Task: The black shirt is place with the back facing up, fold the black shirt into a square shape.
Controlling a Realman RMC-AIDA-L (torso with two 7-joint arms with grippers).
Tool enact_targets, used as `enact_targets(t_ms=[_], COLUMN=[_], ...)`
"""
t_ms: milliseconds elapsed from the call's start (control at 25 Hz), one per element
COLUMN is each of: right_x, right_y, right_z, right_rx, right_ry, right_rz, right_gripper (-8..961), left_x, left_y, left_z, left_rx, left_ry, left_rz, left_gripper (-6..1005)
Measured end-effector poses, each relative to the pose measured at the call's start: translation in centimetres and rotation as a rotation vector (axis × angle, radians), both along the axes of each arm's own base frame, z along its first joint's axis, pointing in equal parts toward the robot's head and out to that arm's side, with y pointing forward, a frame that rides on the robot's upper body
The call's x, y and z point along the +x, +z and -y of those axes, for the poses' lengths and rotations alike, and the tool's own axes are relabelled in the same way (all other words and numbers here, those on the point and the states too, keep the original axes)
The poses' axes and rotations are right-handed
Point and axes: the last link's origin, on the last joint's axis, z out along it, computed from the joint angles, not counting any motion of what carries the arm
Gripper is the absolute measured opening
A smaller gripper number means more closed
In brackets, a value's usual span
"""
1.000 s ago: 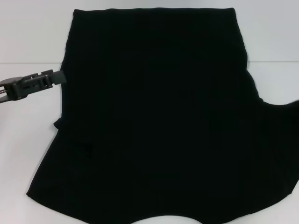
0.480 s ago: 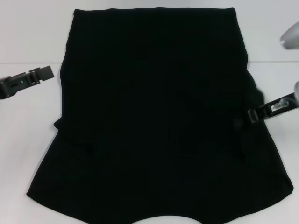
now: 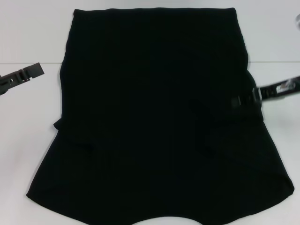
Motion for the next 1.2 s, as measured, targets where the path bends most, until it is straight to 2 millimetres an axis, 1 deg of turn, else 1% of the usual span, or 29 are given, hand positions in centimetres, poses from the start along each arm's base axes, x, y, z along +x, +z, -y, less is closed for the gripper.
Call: enact_targets(t_ms=[40,120,160,280,320,360,400,480,600,720,920,1080,1200], right_x=[-0.1,-0.3,-0.5,-0.4,-0.3,-0.1,-0.1,0.1,0.3,0.4,0.6,0.8,1.0], right_y=[0.6,1.5,1.9,2.4,2.6,2.7,2.7,2.8,2.9,2.9,2.8,2.9,2.9], right_z=[-0.2,-0.7,-0.8,-0.7,-0.7,-0.6,-0.6,-0.5,-0.4,-0.4,-0.2,-0.1,0.0], right_rx=[0.026,0.068,0.082,0.090,0.091,0.091,0.090,0.091,0.092,0.090,0.088,0.089,0.091], right_ry=[-0.011,-0.026,-0.033,-0.063,-0.072,-0.081,-0.084,-0.089,-0.092,-0.091,-0.091,-0.096,-0.099], right_rz=[-0.038,-0.102,-0.126,-0.153,-0.155,-0.156,-0.156,-0.155,-0.155,-0.153,-0.148,-0.147,-0.150], right_gripper=[124,202,240,357,409,461,513,617,676,735,735,735,734], left_x=[-0.1,-0.2,-0.6,-1.5,-2.0,-2.0,-3.2,-3.9,-4.9,-5.9,-7.1,-7.4,-7.3], left_y=[0.1,0.2,0.3,0.2,0.1,0.1,0.2,0.2,-0.2,-1.1,-2.2,-2.9,-3.5], left_z=[0.0,0.1,0.5,1.4,2.0,2.0,3.1,3.8,4.5,5.1,5.6,5.6,5.3], left_rx=[-0.012,-0.043,-0.117,-0.260,-0.325,-0.325,-0.418,-0.454,-0.501,-0.551,-0.593,-0.598,-0.603], left_ry=[0.013,0.034,0.075,0.156,0.201,0.201,0.283,0.336,0.416,0.487,0.571,0.603,0.611], left_rz=[0.009,0.019,0.027,0.012,-0.004,-0.004,-0.030,-0.044,-0.076,-0.122,-0.166,-0.174,-0.175], left_gripper=[736,733,732,728,726,725,724,721,716,712,688,649,650])
